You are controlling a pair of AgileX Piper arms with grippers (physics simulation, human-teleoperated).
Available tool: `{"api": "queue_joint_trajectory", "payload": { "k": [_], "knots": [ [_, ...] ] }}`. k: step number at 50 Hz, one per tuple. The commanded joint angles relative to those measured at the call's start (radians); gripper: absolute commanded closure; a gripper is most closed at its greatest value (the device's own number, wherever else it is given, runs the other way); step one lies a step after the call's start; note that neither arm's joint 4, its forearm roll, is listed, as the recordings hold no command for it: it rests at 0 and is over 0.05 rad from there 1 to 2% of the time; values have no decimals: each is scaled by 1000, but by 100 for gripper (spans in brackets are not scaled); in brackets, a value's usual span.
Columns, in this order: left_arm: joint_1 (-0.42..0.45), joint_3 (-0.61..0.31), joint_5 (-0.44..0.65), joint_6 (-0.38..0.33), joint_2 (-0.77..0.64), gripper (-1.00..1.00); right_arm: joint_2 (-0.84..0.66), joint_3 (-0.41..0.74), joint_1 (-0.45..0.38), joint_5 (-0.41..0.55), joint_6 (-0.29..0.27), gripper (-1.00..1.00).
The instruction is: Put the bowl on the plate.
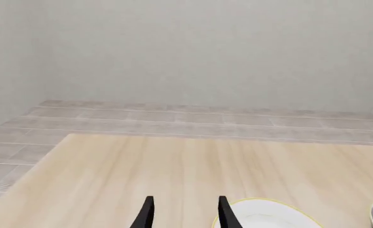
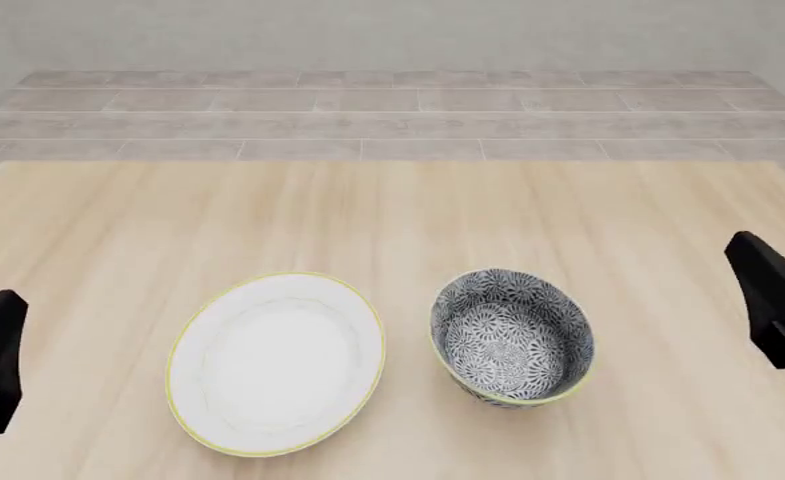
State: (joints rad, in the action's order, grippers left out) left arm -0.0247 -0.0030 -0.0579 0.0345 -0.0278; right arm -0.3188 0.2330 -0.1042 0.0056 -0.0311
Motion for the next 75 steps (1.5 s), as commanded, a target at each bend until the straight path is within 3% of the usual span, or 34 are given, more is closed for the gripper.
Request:
{"api": "queue_joint_trajectory", "payload": {
  "k": [1, 18, 39, 55, 71, 73, 74, 75],
  "knots": [
    [4, 1, -36, 2, -35, -100, -189, 91, -66, -6, 12, -100],
    [1, 2, -106, 1, -107, -100, -450, 248, -149, 53, 59, -100],
    [4, 2, -165, -9, -168, -100, -611, 324, -178, 87, 121, -100],
    [1, 3, -183, -11, -185, -100, -604, 314, -167, 191, 121, -100],
    [4, 3, -141, -9, -137, -100, -639, 261, -162, 155, 122, -100],
    [4, 3, -138, -7, -134, -100, -645, 255, -159, 149, 117, -100],
    [3, 3, -137, -7, -133, -100, -674, 257, -140, 149, 86, -100],
    [4, 3, -136, -7, -132, -100, -660, 252, -150, 142, 105, -100]
  ]
}}
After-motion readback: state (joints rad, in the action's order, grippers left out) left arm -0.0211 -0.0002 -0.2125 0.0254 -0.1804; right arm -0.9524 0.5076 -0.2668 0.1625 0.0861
